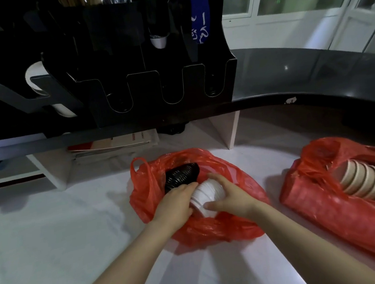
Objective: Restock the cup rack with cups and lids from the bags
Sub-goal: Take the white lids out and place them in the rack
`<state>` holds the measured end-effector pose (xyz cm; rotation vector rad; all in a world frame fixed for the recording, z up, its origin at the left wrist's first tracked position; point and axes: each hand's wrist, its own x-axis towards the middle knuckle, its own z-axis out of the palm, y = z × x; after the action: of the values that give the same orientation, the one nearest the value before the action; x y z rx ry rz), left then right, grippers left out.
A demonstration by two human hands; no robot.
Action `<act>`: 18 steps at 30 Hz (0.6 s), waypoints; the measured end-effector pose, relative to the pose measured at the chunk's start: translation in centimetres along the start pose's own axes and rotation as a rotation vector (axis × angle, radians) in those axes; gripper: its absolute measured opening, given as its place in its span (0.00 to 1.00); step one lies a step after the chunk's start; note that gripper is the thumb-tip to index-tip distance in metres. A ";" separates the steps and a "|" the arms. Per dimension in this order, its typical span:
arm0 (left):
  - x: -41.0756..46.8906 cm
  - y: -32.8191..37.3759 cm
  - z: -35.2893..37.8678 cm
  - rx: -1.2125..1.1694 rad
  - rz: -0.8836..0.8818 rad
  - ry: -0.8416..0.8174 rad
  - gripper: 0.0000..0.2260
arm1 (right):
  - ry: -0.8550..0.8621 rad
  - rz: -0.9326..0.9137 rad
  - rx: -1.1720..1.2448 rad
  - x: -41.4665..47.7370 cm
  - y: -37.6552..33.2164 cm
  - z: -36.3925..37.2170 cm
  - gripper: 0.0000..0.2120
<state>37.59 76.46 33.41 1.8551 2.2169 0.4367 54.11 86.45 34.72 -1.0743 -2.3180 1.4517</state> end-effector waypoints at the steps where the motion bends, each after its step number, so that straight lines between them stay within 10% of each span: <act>1: 0.0 0.0 0.1 -0.007 -0.002 0.009 0.32 | 0.025 0.008 0.039 0.0 0.0 0.2 0.38; 11: -1.8 0.9 1.1 -0.252 -0.291 0.182 0.07 | 0.159 0.015 0.004 -0.7 1.2 0.3 0.38; 18: -1.8 2.0 1.0 -0.696 -0.255 0.152 0.18 | 0.327 -0.153 0.196 -1.3 -0.1 -0.5 0.37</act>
<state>40.13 75.12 33.14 1.1929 1.9767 1.1477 55.19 85.88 35.31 -0.9724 -1.9431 1.3033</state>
